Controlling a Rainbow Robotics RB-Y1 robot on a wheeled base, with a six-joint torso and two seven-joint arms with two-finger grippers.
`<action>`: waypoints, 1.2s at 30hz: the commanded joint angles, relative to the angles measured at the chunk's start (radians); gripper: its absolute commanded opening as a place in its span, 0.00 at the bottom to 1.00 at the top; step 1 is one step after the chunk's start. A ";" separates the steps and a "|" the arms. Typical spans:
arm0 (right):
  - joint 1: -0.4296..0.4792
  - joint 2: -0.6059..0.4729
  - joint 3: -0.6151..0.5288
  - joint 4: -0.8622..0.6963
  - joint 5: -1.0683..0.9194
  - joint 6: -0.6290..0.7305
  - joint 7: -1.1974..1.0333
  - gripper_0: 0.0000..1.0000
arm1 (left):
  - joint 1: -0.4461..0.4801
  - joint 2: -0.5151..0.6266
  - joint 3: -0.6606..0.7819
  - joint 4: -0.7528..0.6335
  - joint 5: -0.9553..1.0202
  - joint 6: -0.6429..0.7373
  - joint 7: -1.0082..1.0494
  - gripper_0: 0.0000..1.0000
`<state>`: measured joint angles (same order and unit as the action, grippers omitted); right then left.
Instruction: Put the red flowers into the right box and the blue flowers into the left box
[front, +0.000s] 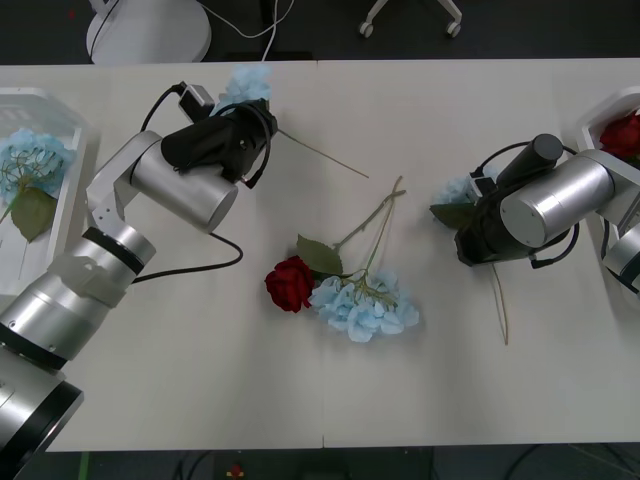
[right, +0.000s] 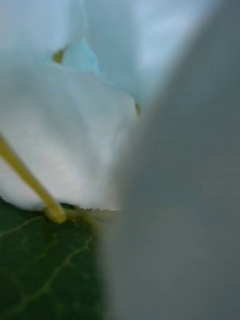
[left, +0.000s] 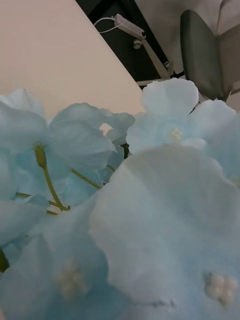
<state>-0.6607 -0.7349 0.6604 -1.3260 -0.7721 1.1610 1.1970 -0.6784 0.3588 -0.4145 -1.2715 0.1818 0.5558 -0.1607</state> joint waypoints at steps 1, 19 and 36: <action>-0.037 0.017 0.004 -0.004 0.004 -0.009 -0.007 0.00 | 0.060 0.075 0.011 -0.103 0.010 -0.010 -0.003 0.00; -0.073 -0.023 -0.303 -0.010 -0.223 0.020 0.305 0.00 | 0.046 0.097 0.321 -0.298 0.317 0.495 -0.875 0.00; -0.237 0.061 -0.404 -0.010 -0.682 -0.021 0.744 0.00 | 0.033 0.092 0.385 -0.223 0.314 0.645 -1.218 0.01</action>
<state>-0.8185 -0.7237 0.2769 -1.3249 -1.4178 1.1610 1.8658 -0.6021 0.4309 -0.0113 -1.5074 0.5079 1.2061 -1.3805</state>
